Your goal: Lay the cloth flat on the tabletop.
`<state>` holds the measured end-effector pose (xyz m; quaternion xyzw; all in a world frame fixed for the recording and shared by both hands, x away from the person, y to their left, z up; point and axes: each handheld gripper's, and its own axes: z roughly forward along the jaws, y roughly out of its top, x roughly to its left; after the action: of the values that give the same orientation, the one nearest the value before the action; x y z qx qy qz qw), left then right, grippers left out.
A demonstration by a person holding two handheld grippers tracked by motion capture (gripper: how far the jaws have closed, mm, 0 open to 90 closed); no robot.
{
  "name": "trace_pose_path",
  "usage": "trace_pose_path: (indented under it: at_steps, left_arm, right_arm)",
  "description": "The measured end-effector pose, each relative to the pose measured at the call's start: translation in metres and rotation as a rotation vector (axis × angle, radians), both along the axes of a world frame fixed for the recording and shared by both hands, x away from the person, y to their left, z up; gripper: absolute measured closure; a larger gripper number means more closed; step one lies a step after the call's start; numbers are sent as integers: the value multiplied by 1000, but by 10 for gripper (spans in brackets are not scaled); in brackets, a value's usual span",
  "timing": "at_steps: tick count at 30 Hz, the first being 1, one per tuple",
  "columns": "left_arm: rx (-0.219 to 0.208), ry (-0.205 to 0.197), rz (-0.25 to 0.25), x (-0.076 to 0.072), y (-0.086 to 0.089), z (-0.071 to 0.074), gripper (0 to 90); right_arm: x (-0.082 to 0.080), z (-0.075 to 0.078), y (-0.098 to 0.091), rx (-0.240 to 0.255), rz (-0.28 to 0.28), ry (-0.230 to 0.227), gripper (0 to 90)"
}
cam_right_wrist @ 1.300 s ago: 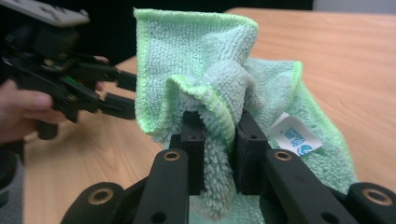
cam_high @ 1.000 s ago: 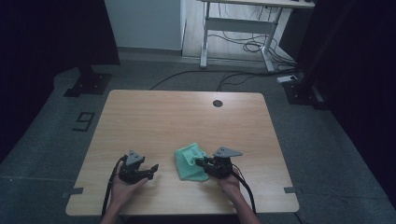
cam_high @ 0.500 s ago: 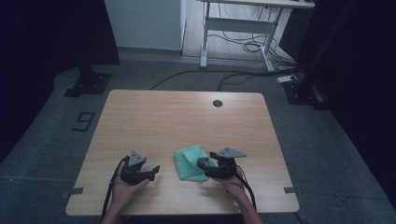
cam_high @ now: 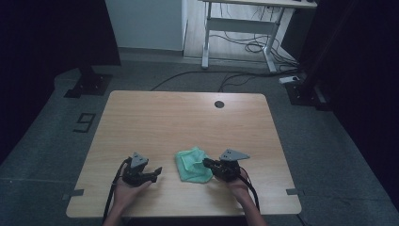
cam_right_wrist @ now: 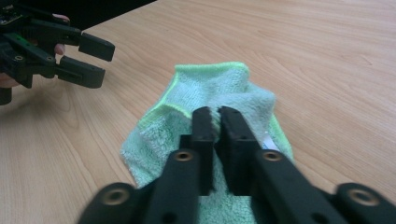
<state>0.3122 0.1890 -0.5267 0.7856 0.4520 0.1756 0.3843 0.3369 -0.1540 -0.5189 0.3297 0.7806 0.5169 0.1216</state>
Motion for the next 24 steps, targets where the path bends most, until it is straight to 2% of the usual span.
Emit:
trace_pose_path:
  at_steps: [2, 9, 11, 16, 18, 20, 23, 24]
  left_arm:
    - [-6, -1, 0, 0, 0, 0, 304]
    - [-5, 1, -7, 0, -2, 0, 304]
    - [-6, 1, -7, 0, -2, 0, 304]
    - [-6, 1, -8, 0, -2, 0, 304]
    - [-6, 2, -9, 0, -2, 0, 304]
    - [-4, 1, -10, 0, -3, -1, 305]
    - [-3, 3, -11, 0, -4, -1, 304]
    - [-2, 4, -12, 0, -4, -1, 304]
  right_arm:
    - [0, 2, -2, 10, -2, -8, 898]
    - [1, 6, -7, 32, -28, -12, 894]
    - [0, 6, -6, 33, -33, -10, 716]
    - [-2, 6, -1, 37, -2, -27, 517]
    - [-1, 4, 3, 22, 13, -18, 459]
    - [1, 0, 8, -15, 9, -28, 418]
    - [5, -8, 14, -50, 13, -19, 405]
    - [7, -12, 17, -74, 9, -17, 428]
